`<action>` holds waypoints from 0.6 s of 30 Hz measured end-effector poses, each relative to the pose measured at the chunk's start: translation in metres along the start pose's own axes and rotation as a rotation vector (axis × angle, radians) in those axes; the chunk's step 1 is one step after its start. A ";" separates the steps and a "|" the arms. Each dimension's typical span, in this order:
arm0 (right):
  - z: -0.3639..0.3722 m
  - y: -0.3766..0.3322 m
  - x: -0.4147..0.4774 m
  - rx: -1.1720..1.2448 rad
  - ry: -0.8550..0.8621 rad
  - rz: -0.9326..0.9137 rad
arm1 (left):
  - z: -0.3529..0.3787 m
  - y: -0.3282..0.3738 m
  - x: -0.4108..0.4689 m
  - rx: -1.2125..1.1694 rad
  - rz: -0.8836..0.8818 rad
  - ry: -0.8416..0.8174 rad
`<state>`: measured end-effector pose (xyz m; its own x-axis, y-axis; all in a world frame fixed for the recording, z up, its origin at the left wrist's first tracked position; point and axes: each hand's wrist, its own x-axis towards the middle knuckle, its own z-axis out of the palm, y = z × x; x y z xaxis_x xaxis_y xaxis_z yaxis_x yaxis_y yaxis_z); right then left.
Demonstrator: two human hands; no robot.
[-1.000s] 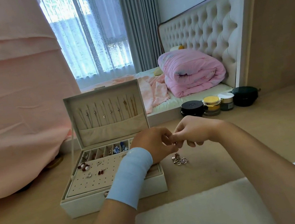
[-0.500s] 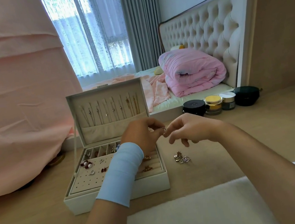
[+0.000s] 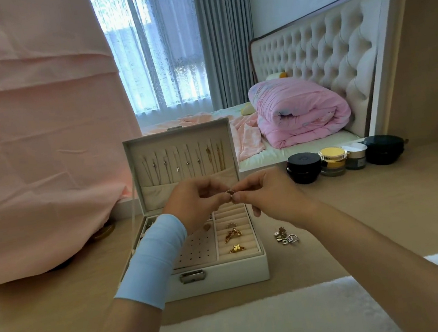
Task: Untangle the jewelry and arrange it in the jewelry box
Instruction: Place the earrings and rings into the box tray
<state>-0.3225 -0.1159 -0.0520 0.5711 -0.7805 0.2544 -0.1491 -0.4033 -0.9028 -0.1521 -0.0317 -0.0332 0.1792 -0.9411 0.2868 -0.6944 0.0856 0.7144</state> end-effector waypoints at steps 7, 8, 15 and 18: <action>0.016 0.018 0.003 -0.284 0.113 -0.064 | 0.006 -0.015 0.001 0.127 -0.053 0.011; 0.017 0.019 0.004 -0.321 0.122 -0.067 | 0.007 -0.016 0.002 0.142 -0.058 0.012; 0.019 0.019 0.005 -0.600 0.105 -0.084 | 0.010 -0.017 0.005 0.308 -0.080 -0.038; 0.020 0.021 0.006 -0.632 0.091 -0.085 | 0.010 -0.018 0.006 0.381 -0.076 -0.041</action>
<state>-0.3055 -0.1196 -0.0763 0.5355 -0.7596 0.3691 -0.5689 -0.6474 -0.5071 -0.1456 -0.0422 -0.0505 0.2169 -0.9532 0.2109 -0.8908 -0.1048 0.4422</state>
